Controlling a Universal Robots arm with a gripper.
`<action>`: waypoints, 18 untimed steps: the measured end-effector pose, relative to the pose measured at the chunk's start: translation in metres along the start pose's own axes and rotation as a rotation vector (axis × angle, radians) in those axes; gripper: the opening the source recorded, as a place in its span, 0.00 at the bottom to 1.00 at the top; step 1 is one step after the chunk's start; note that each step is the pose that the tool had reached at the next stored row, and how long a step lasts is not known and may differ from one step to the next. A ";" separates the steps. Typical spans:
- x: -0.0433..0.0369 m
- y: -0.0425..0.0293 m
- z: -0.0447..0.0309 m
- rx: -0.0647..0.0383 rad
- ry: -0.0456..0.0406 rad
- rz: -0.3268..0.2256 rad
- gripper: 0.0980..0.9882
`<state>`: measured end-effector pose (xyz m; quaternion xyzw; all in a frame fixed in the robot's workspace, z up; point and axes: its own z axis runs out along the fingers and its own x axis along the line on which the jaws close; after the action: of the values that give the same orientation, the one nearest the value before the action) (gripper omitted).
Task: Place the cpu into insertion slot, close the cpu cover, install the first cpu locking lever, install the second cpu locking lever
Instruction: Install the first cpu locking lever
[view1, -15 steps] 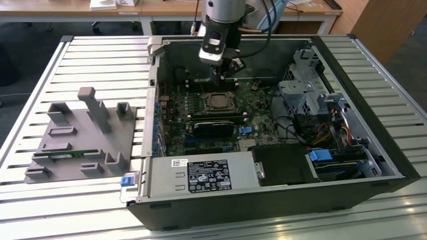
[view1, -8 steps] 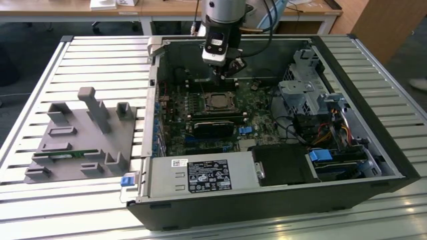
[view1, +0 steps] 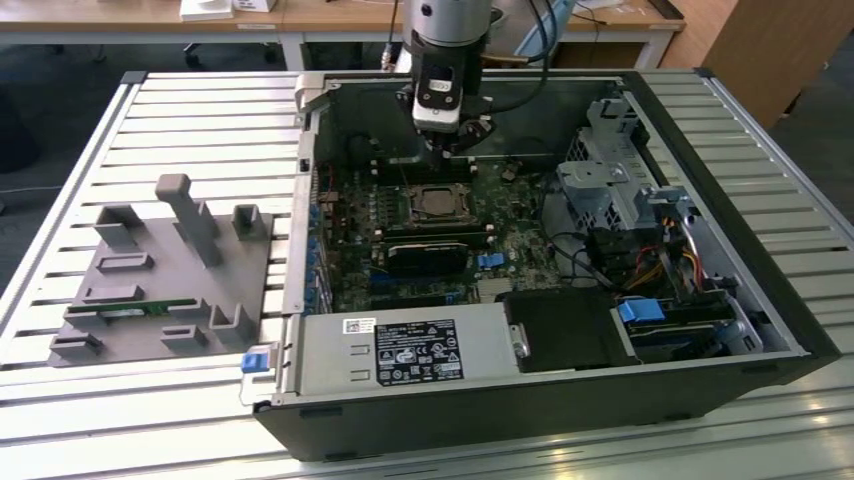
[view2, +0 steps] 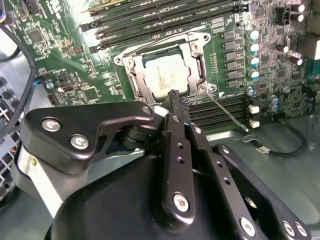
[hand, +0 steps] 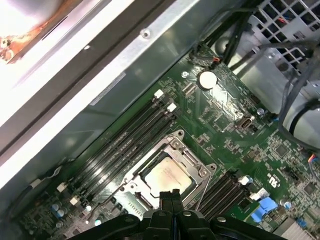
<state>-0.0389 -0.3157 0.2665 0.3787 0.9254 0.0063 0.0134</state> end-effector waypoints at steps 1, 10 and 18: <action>0.0000 0.0000 0.0000 0.000 0.0003 -0.012 0.01; 0.0000 0.0000 0.0001 -0.003 0.0036 -0.166 0.01; 0.0000 0.0000 0.0003 -0.006 0.0068 -0.312 0.01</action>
<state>-0.0388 -0.3157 0.2662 0.2304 0.9730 0.0083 0.0123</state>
